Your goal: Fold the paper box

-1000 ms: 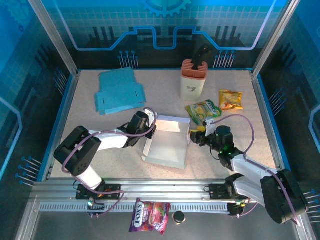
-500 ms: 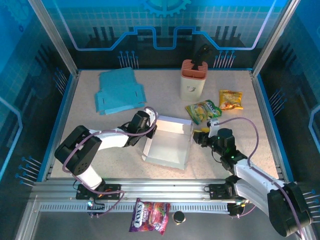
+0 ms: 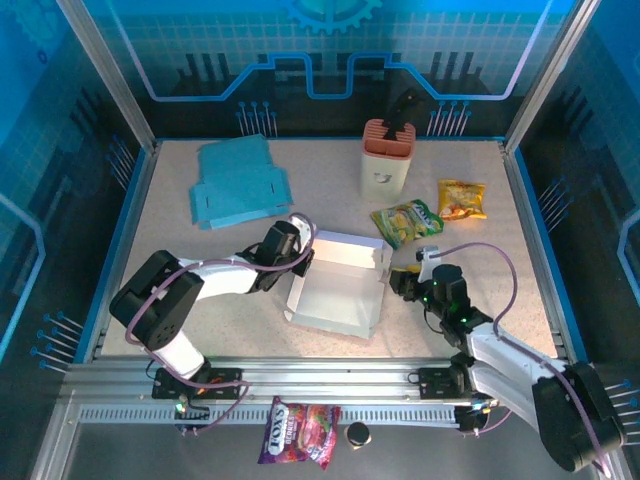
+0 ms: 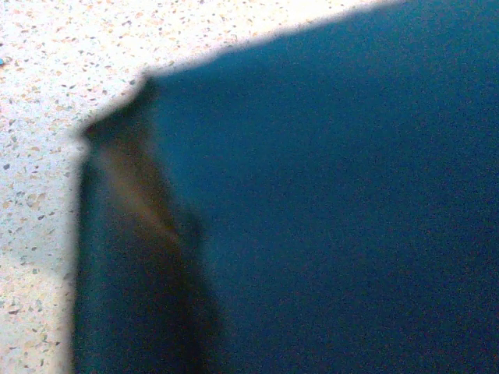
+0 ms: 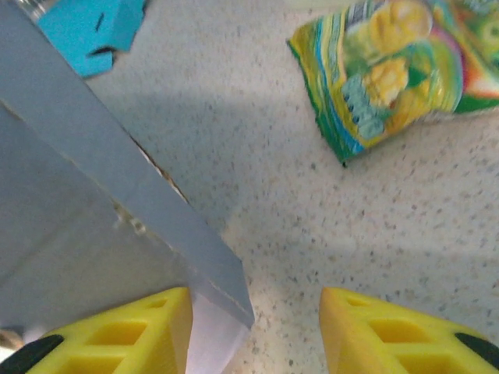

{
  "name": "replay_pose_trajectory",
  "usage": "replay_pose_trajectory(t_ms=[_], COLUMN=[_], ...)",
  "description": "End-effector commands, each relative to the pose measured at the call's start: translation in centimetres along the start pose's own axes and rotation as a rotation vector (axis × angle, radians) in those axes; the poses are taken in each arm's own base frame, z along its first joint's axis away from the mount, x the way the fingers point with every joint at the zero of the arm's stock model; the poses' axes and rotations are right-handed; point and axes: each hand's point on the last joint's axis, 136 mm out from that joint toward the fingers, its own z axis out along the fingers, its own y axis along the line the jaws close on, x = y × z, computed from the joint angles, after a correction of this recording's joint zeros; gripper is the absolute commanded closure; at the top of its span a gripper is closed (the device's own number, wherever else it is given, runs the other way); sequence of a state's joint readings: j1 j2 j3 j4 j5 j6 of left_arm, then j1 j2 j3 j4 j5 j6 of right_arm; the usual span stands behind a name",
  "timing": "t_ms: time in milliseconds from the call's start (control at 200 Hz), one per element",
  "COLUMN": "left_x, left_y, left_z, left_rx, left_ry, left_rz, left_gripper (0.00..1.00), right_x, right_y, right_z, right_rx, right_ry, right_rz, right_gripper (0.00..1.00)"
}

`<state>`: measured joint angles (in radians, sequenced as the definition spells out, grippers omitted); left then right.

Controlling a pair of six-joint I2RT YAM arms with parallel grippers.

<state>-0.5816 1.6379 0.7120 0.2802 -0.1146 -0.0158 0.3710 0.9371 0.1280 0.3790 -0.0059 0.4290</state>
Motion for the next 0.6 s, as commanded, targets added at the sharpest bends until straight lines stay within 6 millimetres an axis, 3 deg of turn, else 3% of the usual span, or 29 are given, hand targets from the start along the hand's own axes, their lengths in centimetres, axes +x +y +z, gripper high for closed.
replay_pose_trajectory(t_ms=[0, 260, 595], left_x=[3.1, 3.0, 3.0], left_y=[0.6, 0.6, 0.6], left_z=[0.6, 0.7, 0.7], left_rx=[-0.015, -0.016, -0.012], left_ry=[0.120, 0.118, 0.120], left_rz=[0.021, 0.021, 0.020], left_gripper=[1.00, 1.00, 1.00], right_x=[-2.8, -3.3, -2.3], right_y=[1.6, 2.5, 2.0], right_z=[-0.1, -0.9, -2.0], right_rx=[-0.049, -0.080, -0.064], right_ry=[-0.081, -0.080, -0.069], right_rz=[-0.037, -0.059, -0.049], right_gripper=[0.53, 0.51, 0.50])
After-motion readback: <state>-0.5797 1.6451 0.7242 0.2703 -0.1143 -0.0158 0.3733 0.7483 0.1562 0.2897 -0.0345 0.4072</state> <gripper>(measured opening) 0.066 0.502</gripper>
